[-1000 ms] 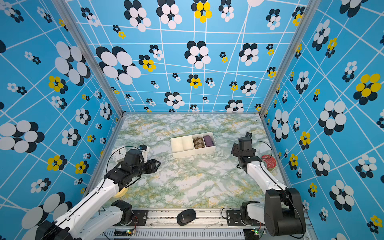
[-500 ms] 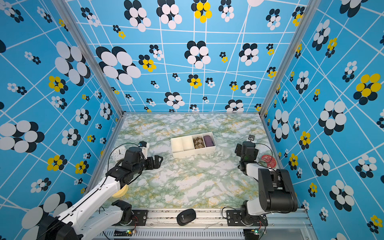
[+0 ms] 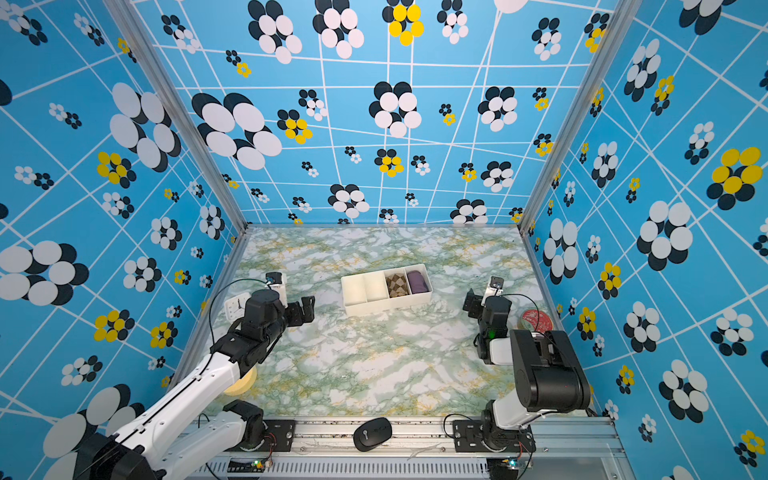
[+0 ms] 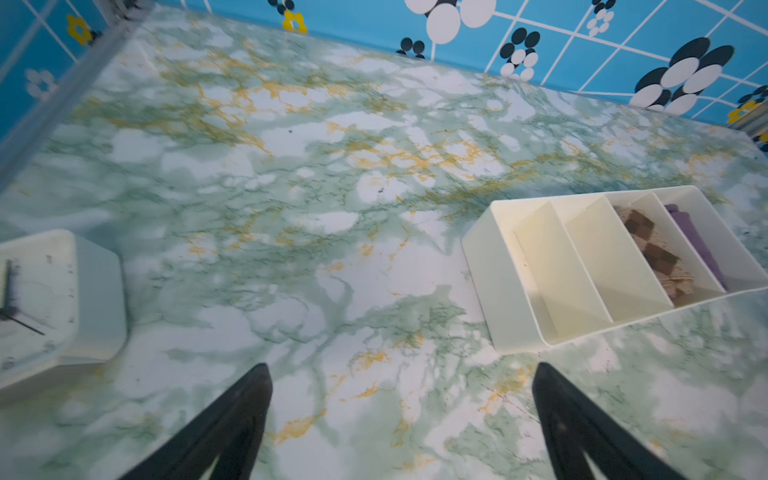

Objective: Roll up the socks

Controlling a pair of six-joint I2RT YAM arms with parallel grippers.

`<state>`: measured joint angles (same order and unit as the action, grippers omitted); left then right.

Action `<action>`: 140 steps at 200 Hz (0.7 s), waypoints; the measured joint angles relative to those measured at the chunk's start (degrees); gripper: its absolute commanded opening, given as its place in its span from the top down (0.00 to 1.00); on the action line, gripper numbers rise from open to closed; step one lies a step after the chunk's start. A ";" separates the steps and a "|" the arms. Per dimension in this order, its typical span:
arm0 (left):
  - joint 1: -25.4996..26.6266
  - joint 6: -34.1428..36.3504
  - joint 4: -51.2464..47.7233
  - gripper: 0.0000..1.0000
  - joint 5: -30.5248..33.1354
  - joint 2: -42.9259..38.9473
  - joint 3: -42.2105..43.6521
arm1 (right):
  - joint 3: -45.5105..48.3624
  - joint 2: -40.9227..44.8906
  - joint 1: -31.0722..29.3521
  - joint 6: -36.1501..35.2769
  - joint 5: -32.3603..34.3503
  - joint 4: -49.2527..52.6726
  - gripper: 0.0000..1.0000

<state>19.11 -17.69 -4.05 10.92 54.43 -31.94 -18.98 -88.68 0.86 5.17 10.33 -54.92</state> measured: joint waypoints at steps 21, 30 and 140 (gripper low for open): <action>-0.37 6.34 4.83 0.01 6.95 0.61 1.97 | -0.31 0.00 -0.37 -0.13 0.26 -0.20 0.06; -1.33 8.92 9.49 0.01 9.05 1.33 4.50 | -0.33 0.00 -0.37 -0.13 0.33 -0.22 0.06; -16.74 16.48 50.47 0.01 -5.97 33.16 8.90 | -0.35 0.00 -0.37 -0.31 0.50 -0.22 0.01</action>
<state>2.37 -1.21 46.41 4.95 87.59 -23.05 -19.33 -88.68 0.49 4.86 10.83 -55.13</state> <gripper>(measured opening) 0.991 0.980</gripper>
